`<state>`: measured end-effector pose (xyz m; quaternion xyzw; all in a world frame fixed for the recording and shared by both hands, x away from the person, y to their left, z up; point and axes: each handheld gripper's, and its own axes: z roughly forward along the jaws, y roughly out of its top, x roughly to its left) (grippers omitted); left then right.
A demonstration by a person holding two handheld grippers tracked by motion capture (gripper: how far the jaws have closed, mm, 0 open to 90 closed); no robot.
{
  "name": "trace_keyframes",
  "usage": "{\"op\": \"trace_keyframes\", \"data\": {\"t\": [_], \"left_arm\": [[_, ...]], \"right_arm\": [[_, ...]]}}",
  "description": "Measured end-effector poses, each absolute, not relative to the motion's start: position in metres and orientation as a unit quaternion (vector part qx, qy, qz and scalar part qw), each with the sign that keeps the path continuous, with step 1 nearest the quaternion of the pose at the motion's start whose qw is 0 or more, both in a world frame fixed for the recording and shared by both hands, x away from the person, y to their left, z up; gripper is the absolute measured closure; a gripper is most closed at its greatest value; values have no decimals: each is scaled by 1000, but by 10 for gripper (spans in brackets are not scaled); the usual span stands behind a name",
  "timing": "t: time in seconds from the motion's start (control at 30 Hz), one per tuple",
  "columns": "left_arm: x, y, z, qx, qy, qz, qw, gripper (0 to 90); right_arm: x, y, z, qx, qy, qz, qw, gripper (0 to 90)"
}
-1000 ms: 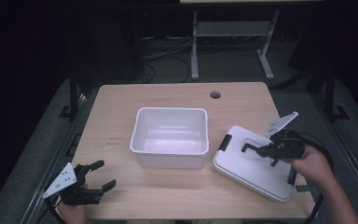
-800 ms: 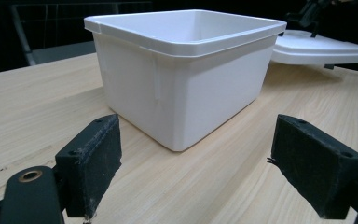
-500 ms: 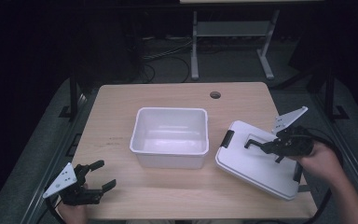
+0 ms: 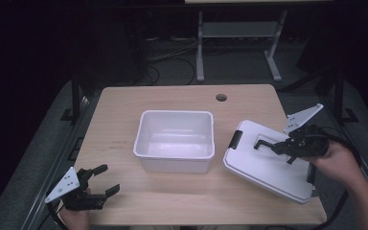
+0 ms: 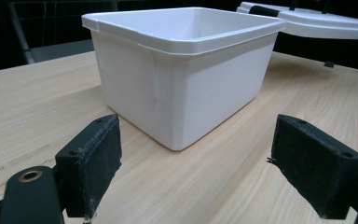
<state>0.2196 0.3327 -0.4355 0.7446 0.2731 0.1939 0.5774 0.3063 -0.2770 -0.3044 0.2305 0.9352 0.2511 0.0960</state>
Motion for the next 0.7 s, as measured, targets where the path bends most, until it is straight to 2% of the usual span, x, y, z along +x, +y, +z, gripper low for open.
{"op": "trace_keyframes", "data": {"t": [0.7], "left_arm": [[219,334,-435,742,276,195,579,157]], "right_arm": [[304,-267,-270,211,937,255,110,840]]}}
